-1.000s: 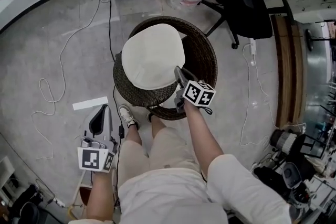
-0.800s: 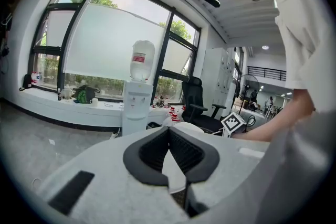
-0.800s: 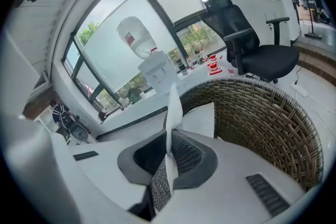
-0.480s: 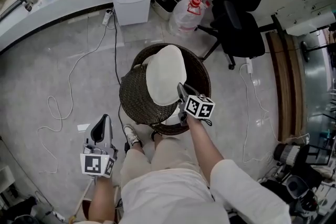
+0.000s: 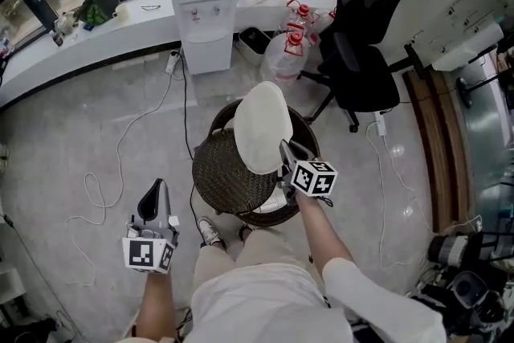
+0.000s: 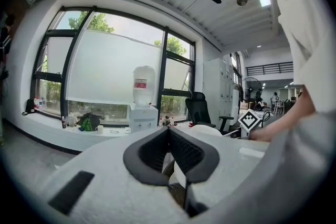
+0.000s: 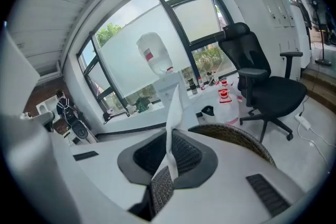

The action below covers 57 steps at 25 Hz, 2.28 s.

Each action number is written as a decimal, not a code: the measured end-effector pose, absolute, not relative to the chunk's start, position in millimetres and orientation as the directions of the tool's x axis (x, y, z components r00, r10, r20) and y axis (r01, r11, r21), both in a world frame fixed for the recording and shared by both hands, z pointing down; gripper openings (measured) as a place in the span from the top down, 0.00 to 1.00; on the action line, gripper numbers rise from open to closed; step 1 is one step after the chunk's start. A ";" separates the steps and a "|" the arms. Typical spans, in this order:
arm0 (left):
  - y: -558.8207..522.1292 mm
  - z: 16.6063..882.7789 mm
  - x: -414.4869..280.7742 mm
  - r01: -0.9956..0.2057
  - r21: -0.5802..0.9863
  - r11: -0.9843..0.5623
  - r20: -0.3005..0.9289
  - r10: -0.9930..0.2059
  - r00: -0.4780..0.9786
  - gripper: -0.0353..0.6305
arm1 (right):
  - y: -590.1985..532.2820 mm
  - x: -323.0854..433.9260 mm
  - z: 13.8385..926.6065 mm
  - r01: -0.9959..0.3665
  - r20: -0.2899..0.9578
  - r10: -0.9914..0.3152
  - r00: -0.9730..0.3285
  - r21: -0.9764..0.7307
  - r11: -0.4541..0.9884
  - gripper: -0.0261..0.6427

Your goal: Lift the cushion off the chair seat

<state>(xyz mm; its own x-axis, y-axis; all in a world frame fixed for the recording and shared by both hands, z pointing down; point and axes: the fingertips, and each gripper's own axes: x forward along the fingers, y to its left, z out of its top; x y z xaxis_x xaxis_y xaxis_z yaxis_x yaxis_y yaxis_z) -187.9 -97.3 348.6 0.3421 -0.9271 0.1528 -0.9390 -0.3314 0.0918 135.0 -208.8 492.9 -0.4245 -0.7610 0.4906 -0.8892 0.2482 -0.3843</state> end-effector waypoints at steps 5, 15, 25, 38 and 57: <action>-100.5 315.2 -199.8 -0.946 0.075 -0.315 0.091 -0.943 0.321 0.92 | -211.8 120.8 437.0 -0.878 0.420 -0.783 -0.458 -0.351 0.326 0.91; -93.1 262.9 -213.6 -0.950 0.044 -0.310 0.000 -0.951 0.311 0.92 | -212.8 92.8 332.3 -0.836 0.263 -0.806 -0.530 -0.318 0.447 0.91; -83.1 209.2 -232.7 -0.957 0.072 -0.282 -0.078 -0.958 0.276 0.92 | -202.5 105.2 240.2 -0.827 0.120 -0.842 -0.526 -0.301 0.474 0.91; -76.0 159.8 -244.2 -0.965 0.041 -0.260 -0.171 -0.953 0.249 0.92 | -177.9 140.2 155.3 -0.817 -0.041 -0.868 -0.494 -0.319 0.480 0.91; -48.8 148.1 -286.9 -0.991 0.051 -0.120 -0.219 -0.970 0.106 0.92 | -136.7 200.7 101.5 -0.886 -0.159 -0.923 -0.350 -0.264 0.382 0.91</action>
<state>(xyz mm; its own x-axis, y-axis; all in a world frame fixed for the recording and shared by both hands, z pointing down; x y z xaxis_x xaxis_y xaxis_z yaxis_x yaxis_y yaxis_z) -286.9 -48.8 148.1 0.1065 -0.9699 -0.2188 -0.9914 -0.1204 0.0515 200.7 -136.7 101.5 -0.3503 -0.9231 -0.1587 -0.8857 0.3815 -0.2644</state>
